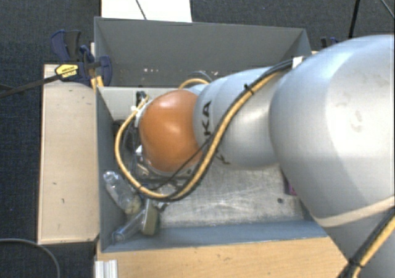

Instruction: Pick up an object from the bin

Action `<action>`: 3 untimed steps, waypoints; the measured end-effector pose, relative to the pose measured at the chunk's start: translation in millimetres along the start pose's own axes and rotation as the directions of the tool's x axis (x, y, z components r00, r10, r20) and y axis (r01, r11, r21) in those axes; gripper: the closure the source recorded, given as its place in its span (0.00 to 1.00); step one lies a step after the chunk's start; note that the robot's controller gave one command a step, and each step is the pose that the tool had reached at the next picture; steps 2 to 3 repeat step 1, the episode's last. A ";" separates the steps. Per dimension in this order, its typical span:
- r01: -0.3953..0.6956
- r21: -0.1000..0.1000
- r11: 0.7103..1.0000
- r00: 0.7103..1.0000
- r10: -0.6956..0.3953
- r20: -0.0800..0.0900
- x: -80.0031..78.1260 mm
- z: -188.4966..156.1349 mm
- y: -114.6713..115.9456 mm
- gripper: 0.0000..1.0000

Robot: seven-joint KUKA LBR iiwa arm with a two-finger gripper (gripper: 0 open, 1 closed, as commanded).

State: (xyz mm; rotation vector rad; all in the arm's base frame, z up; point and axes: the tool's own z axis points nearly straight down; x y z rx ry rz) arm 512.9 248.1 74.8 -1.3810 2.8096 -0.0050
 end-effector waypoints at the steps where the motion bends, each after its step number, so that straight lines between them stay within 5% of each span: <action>1: 0.032 -0.002 0.999 0.999 -0.032 0.002 -7.4 -153.4 -23.7 1.00; 3: 0.032 -0.002 0.999 0.999 -0.032 0.002 -7.4 -153.4 -23.7 1.00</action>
Offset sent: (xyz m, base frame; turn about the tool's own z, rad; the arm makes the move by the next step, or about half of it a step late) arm 0.0189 -0.0093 0.1481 -0.0358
